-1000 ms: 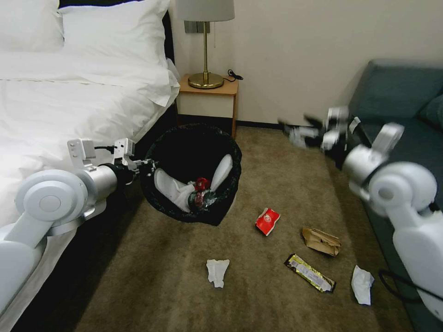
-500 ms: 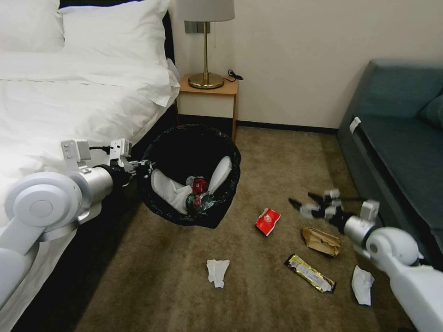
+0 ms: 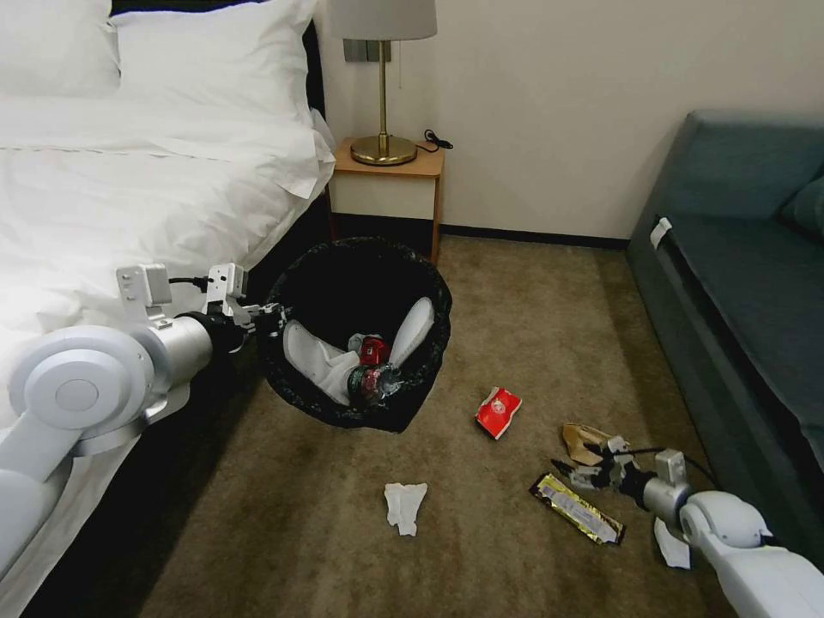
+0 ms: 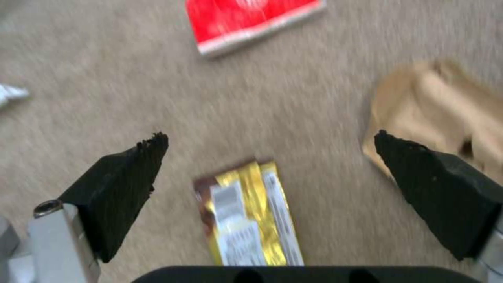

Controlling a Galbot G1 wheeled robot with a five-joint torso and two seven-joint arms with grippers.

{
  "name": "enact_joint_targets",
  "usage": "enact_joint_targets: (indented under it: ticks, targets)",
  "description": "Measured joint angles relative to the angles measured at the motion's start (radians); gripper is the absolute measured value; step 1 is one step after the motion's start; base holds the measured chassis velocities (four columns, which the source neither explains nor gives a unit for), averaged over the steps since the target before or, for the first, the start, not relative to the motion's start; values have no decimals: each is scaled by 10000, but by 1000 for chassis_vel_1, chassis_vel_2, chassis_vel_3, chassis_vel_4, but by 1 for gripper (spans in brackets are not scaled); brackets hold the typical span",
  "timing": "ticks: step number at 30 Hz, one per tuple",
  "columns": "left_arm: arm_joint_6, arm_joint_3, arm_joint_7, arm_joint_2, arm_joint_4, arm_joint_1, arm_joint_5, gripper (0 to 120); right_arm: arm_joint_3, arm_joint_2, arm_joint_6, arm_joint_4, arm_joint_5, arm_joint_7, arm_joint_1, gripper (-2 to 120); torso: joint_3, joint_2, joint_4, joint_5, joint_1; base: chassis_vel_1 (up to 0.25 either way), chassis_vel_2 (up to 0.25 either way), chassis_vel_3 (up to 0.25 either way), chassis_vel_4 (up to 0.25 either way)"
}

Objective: Pick up the trash bin, then pick up the garbage on the floor and place it into the trash bin.

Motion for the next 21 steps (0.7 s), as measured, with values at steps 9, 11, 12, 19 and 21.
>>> enact_joint_targets:
  ticks: [9, 11, 12, 19, 21]
  targets:
    - [0, 4, 13, 57, 19, -48, -19, 1, -200, 245, 351, -1117, -332, -140, 279, 100, 0, 0, 0, 0, 1, 0, 0, 0, 0]
    - [0, 17, 18, 57, 19, -37, -19, 1, -234, 314, 399, -1278, -425, -132, 328, 100, 0, 0, 0, -1, 1, 0, 0, 0, 0]
    - [0, 30, 22, 57, 18, -35, -20, 1, -266, 389, 443, -1422, -536, -113, 375, 100, 0, 0, 0, -1, 1, 0, 0, 0, 0]
    - [0, 85, 54, 22, 31, -78, -11, 1, -351, 716, 512, -1730, -1076, 9, 475, 100, 0, 0, 0, 0, 2, 0, 0, 0, 0]
    - [0, 93, 74, 17, 48, -108, -6, 1, -369, 891, 521, -1891, -1217, 126, 520, 100, 0, 0, 0, -1, 1, 0, 0, 0, 0]
